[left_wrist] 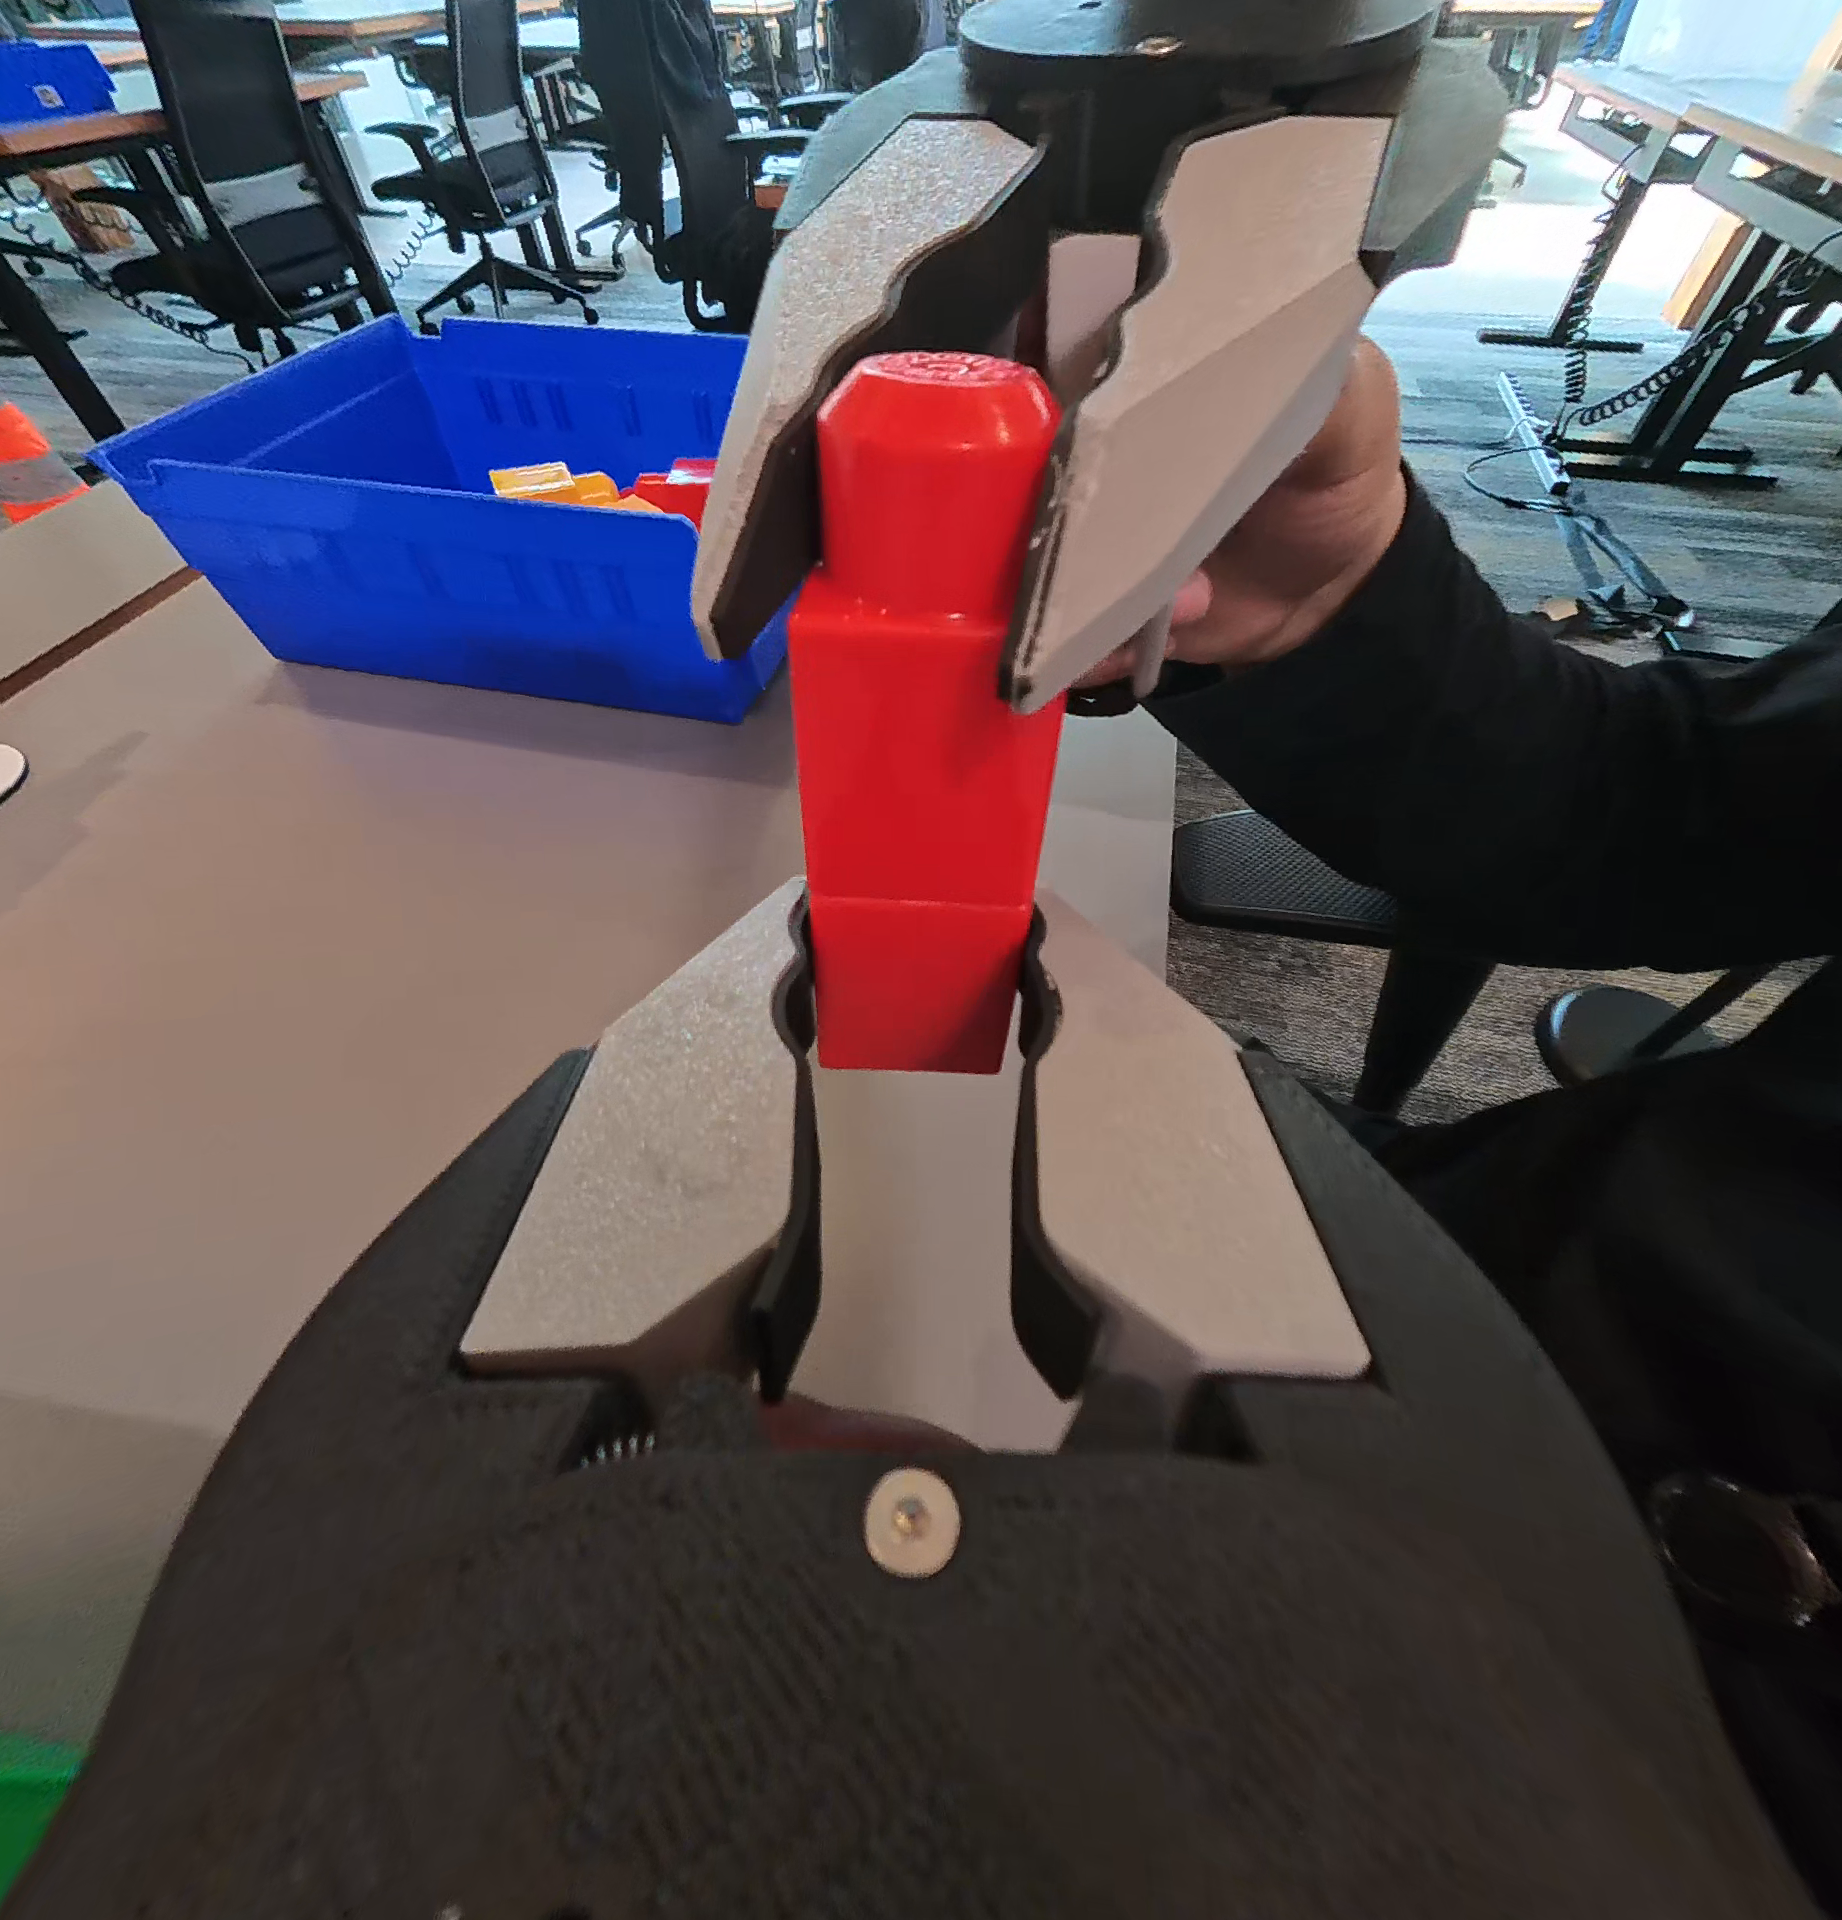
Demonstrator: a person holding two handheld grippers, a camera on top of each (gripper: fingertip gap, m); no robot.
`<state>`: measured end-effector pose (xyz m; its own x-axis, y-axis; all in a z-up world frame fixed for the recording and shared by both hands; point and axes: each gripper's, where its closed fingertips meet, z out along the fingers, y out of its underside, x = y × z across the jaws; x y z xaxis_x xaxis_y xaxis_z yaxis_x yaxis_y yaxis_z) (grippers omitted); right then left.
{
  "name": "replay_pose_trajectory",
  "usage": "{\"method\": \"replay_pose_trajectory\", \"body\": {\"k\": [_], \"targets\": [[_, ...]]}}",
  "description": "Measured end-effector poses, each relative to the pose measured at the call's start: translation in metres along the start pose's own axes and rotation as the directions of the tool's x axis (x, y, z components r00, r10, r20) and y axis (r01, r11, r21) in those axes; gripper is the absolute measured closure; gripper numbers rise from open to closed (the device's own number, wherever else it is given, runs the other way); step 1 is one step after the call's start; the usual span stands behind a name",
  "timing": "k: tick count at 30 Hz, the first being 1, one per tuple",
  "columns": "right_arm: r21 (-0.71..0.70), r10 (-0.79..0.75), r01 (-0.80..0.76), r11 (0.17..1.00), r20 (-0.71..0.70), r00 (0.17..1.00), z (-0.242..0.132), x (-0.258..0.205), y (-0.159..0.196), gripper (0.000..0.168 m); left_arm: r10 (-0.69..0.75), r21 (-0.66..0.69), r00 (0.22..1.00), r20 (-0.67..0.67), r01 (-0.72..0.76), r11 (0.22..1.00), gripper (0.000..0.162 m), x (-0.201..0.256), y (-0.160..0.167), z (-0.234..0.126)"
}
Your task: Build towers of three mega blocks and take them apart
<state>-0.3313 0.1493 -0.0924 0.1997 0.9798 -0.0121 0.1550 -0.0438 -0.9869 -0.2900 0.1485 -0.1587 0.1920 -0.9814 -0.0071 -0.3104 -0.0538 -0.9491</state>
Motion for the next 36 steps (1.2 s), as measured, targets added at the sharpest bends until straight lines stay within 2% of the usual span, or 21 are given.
{"method": "replay_pose_trajectory", "body": {"k": [15,19,23,27,30,34,36], "targets": [[0.021,0.035,-0.035,0.999,-0.005,0.999,0.000,0.006,-0.001,0.140,0.017,-0.003,0.999,0.034,-0.017,1.000,0.127,-0.006,0.000,-0.001],[0.016,0.043,-0.043,0.999,-0.026,0.999,0.000,0.011,0.001,0.140,0.033,-0.020,0.996,0.079,-0.031,0.999,0.128,-0.012,0.002,-0.001],[0.006,0.070,-0.069,0.998,-0.105,0.992,0.002,0.024,0.005,0.141,0.092,-0.080,0.972,0.216,-0.076,0.994,0.128,-0.030,0.006,-0.002],[-0.014,0.052,-0.057,0.998,-0.239,0.970,0.009,0.042,0.015,0.142,0.228,-0.210,0.893,0.388,-0.155,0.965,0.128,-0.053,0.017,-0.005],[-0.027,0.008,-0.013,1.000,-0.206,0.979,0.012,0.035,0.015,0.142,0.192,-0.186,0.924,0.331,-0.136,0.973,0.128,-0.045,0.018,-0.003],[0.083,0.057,-0.054,0.995,-0.038,0.998,0.005,0.015,-0.003,0.140,0.080,-0.049,0.982,0.169,-0.072,0.996,0.128,-0.021,0.001,-0.002],[0.120,0.067,-0.073,0.990,0.053,0.996,0.001,0.005,-0.009,0.134,0.046,-0.009,0.993,0.105,-0.045,0.999,0.128,-0.011,-0.005,-0.003]]}}
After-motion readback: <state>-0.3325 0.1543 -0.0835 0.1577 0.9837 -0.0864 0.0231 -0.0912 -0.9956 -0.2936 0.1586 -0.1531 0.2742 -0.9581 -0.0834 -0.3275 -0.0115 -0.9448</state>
